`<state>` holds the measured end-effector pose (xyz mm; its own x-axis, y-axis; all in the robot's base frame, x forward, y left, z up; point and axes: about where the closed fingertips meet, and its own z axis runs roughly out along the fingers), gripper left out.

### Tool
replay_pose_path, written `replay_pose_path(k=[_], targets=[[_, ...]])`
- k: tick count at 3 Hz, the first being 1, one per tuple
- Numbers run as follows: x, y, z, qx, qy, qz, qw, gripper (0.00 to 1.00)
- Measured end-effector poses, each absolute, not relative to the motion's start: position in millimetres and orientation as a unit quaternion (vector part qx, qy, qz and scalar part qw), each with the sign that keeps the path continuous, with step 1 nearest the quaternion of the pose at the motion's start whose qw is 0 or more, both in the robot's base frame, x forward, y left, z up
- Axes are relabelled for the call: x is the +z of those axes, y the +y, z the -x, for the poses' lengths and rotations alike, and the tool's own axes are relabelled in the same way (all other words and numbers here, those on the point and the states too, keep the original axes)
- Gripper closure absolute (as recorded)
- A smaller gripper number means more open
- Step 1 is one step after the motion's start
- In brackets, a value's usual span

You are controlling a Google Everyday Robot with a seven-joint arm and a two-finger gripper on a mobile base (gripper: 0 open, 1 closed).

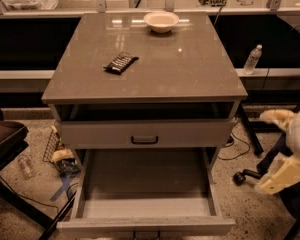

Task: Close middle drawer

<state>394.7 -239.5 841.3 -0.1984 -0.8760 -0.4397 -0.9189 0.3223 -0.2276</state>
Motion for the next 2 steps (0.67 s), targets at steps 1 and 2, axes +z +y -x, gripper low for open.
replay_pose_path(k=[1, 2], targets=[[790.1, -243.4, -383.2, 0.045, 0.76, 0.577, 0.298, 0.38], [755.1, -244.6, -375.4, 0.036, 0.749, 0.577, 0.323, 0.62]])
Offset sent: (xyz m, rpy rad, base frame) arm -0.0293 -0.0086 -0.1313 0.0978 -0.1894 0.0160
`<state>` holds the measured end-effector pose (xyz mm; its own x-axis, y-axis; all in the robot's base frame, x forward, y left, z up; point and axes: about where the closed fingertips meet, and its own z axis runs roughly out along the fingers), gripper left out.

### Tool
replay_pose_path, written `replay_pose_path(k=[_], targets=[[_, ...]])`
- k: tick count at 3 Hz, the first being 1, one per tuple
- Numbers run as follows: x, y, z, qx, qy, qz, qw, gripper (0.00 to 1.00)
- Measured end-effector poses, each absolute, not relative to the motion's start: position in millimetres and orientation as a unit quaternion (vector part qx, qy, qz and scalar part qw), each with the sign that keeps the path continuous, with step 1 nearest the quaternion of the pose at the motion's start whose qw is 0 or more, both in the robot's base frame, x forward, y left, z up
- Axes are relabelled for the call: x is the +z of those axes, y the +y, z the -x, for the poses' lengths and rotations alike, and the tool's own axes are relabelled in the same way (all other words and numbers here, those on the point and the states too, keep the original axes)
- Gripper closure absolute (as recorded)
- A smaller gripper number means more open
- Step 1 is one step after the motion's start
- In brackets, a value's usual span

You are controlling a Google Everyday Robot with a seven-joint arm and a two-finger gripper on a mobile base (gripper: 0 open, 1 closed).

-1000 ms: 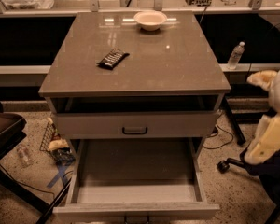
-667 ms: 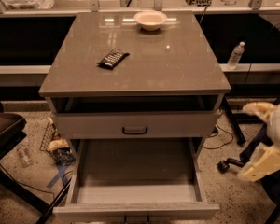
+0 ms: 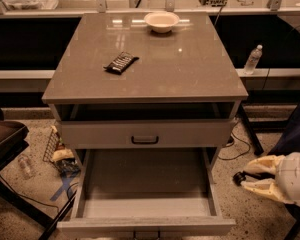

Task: Close middle drawer

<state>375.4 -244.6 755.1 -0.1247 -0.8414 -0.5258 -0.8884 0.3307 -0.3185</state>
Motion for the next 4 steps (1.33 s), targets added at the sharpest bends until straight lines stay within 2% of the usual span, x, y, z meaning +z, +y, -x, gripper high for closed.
replay_pose_path(k=[1, 2, 3, 4], targets=[[724.1, -244.3, -363.7, 0.036, 0.751, 0.577, 0.318, 0.84], [722.9, -243.1, -362.6, 0.036, 0.751, 0.578, 0.317, 1.0], [723.0, -242.4, -362.8, 0.036, 0.751, 0.578, 0.318, 1.0], [685.5, -237.5, -351.8, 0.057, 0.761, 0.564, 0.316, 1.0]])
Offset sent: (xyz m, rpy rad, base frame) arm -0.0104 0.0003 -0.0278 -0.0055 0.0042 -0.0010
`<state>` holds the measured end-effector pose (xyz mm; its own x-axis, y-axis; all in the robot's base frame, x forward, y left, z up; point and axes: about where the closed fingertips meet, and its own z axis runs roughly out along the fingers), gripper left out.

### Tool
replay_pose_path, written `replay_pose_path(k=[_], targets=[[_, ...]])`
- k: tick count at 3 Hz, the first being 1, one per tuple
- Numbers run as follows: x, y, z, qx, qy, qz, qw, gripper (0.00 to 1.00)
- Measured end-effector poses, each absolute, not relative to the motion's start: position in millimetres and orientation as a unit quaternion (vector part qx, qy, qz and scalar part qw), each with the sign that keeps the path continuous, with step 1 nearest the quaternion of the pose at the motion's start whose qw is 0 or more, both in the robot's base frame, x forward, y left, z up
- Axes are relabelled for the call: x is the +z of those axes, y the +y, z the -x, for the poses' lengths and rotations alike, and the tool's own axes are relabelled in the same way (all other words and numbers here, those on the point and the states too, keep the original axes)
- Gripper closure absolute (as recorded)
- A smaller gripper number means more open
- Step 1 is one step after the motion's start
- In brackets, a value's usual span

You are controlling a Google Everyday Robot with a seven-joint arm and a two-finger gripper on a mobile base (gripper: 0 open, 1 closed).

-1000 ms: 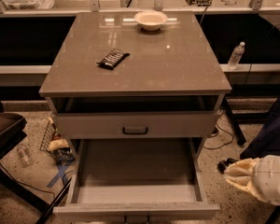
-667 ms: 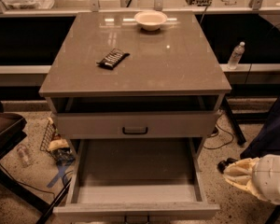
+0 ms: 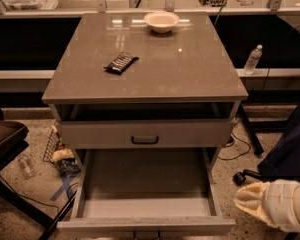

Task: Close middle drawer

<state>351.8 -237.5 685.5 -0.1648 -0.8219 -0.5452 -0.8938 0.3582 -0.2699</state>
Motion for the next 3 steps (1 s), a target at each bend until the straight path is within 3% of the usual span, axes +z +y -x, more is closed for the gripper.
replay_pose_path(k=[3], targets=[[504.9, -223.3, -288.3, 0.157, 0.772, 0.483, 0.382, 1.0]])
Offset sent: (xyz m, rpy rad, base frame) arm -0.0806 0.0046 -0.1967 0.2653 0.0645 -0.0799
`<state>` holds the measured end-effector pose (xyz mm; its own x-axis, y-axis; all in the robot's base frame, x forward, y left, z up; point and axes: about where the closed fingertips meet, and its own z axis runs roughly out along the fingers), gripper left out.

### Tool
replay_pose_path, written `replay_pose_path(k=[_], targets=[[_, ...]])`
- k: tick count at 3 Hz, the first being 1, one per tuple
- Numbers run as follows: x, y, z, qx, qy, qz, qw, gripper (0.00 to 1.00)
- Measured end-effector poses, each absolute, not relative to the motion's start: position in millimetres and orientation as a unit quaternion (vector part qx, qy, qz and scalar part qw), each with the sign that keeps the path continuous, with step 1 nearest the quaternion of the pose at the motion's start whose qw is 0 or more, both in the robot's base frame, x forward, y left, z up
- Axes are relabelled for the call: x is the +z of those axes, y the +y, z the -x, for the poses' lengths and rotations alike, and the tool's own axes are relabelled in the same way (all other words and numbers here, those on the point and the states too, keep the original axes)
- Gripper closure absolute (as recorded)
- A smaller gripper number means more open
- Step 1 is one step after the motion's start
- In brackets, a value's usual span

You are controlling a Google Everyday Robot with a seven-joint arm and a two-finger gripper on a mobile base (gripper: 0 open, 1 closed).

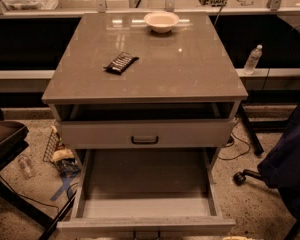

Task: Close middle drawer

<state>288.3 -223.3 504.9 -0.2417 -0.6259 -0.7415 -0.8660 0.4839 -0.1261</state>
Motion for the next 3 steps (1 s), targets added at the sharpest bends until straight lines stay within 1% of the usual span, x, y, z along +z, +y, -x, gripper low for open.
replay_pose_path(k=[1, 3], targets=[[456.6, -202.6, -296.0, 0.185, 0.762, 0.457, 0.419, 1.0], [414.0, -175.1, -333.4, 0.206, 0.75, 0.457, 0.432, 1.0]])
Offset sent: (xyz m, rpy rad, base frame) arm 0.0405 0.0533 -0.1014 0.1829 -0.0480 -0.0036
